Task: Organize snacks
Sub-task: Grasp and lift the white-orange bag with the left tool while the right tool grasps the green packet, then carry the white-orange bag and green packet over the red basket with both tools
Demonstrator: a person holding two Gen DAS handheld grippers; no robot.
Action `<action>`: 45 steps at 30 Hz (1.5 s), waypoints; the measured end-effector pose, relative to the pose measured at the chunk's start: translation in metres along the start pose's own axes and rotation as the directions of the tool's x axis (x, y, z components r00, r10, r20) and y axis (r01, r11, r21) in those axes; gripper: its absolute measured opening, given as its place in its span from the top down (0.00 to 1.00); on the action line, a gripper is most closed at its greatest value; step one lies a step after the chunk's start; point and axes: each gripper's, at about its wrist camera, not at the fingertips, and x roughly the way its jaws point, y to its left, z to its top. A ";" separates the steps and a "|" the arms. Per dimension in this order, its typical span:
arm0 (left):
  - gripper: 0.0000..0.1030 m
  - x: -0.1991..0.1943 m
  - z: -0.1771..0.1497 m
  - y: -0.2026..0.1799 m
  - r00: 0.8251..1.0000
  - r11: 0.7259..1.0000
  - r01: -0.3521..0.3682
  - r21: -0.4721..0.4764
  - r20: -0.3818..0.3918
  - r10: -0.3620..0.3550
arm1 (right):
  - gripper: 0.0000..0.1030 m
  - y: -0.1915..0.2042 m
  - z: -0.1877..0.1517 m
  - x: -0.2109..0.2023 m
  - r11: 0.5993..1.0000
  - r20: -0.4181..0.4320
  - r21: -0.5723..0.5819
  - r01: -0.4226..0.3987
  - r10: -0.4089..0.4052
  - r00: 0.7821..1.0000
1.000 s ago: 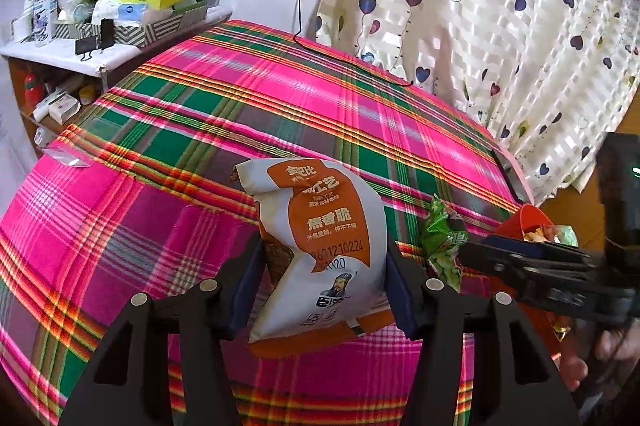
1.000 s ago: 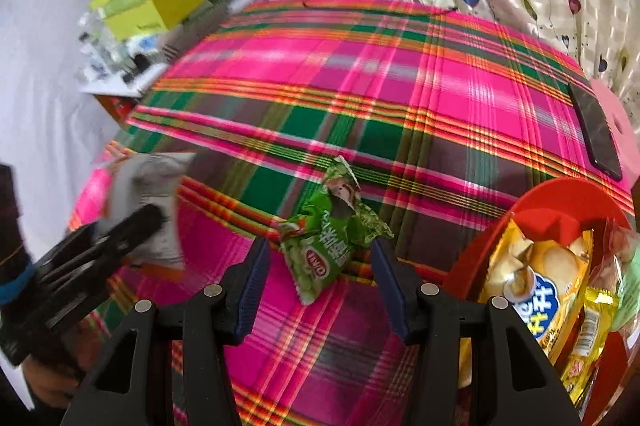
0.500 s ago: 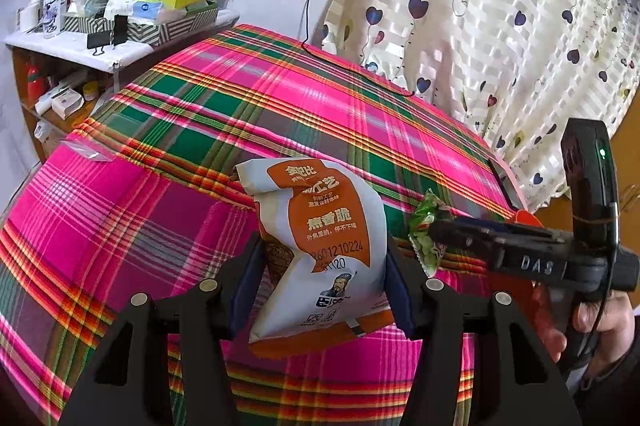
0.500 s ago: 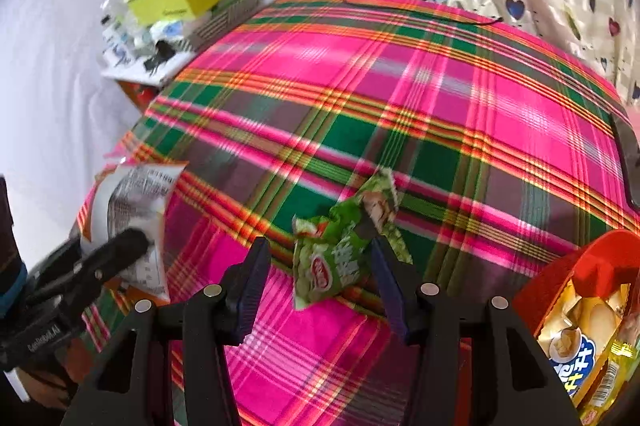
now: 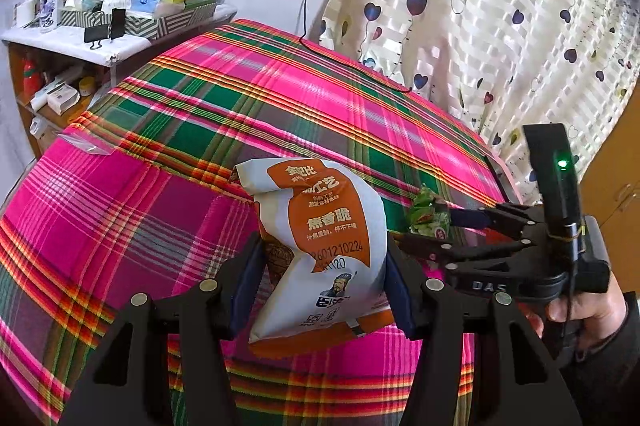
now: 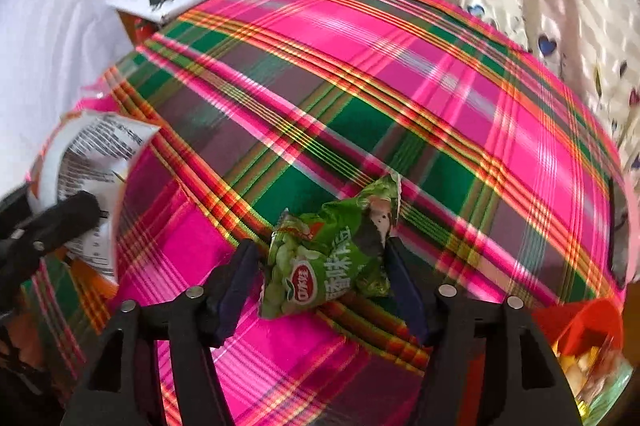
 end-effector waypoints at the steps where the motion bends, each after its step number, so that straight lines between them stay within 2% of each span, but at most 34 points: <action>1: 0.45 0.000 0.000 0.000 1.000 1.000 0.000 -0.001 0.000 0.000 | 0.37 0.001 0.001 0.002 1.000 -0.002 -0.007 0.014 -0.014 1.000; 3: 0.45 0.000 0.000 0.000 1.000 1.000 0.000 -0.002 0.000 0.000 | 0.37 -0.001 0.002 0.005 1.000 -0.010 0.001 0.025 -0.025 1.000; 10: 0.45 -0.001 -0.001 -0.002 1.000 1.000 -0.001 0.001 -0.002 0.001 | 0.52 -0.001 -0.003 -0.003 0.999 0.033 0.015 0.040 -0.041 0.999; 16: 0.45 -0.005 -0.004 -0.007 1.000 1.000 -0.001 0.011 -0.003 0.001 | 0.54 -0.003 -0.011 -0.012 0.999 0.060 0.050 0.016 -0.019 0.998; 23: 0.45 -0.013 -0.007 -0.018 1.000 0.999 0.006 0.037 -0.006 -0.006 | 0.54 0.000 -0.026 -0.046 0.997 0.140 0.077 -0.017 0.006 0.990; 36: 0.45 -0.040 -0.017 -0.070 0.999 0.990 0.050 0.130 0.006 -0.051 | 0.53 0.007 -0.072 -0.125 0.994 0.295 0.102 -0.044 0.012 0.955; 45: 0.45 -0.054 -0.023 -0.104 0.997 0.979 0.078 0.190 0.014 -0.082 | 0.53 0.000 -0.099 -0.159 0.991 0.350 0.124 -0.042 -0.004 0.937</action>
